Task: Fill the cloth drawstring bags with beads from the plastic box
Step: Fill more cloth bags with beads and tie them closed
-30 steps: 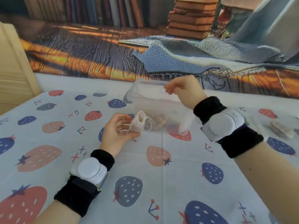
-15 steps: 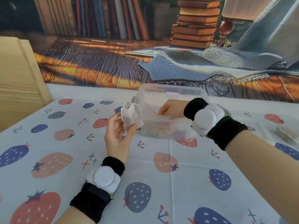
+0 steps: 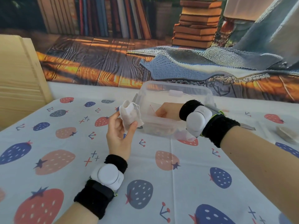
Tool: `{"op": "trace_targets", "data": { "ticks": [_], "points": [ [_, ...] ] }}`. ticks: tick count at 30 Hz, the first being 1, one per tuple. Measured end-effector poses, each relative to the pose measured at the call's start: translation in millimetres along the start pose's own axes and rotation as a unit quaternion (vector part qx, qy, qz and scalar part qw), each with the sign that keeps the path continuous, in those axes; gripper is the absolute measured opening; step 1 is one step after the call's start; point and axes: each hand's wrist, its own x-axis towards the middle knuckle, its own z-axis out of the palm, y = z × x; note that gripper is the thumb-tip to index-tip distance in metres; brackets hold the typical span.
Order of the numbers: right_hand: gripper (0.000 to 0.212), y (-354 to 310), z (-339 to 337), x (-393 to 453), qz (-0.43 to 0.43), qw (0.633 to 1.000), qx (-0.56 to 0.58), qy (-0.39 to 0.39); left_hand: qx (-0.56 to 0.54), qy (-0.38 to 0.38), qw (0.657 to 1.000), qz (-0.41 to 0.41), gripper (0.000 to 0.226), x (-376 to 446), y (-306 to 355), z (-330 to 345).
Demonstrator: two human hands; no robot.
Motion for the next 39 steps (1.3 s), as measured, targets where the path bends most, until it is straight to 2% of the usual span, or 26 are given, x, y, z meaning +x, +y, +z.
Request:
{"op": "trace_targets", "data": {
  "ticks": [5, 16, 20, 30, 35, 39],
  "points": [
    [0.024, 2, 10, 14, -0.004, 0.997, -0.035, -0.068, 0.006, 0.004, 1.000, 0.003, 0.044, 2, -3, -1],
    [0.020, 11, 17, 19, -0.027, 0.995, 0.023, -0.098, 0.010, -0.008, 1.000, 0.006, 0.045, 2, -6, -4],
    [0.028, 12, 17, 15, -0.019, 0.992, 0.053, -0.112, 0.012, -0.001, 1.000, 0.008, 0.042, 1, -6, -4],
    [0.017, 12, 21, 17, -0.006, 0.995, 0.051, -0.089, 0.018, -0.003, 1.000, 0.010, 0.044, 1, -6, -5],
    [0.032, 12, 24, 21, -0.006, 0.999, 0.041, -0.027, 0.017, -0.006, 1.000, 0.009, 0.046, 1, -7, -6],
    [0.026, 11, 26, 23, -0.035, 0.998, 0.059, -0.010, 0.011, -0.005, 1.000, -0.001, 0.048, 1, -9, -6]
  ]
}}
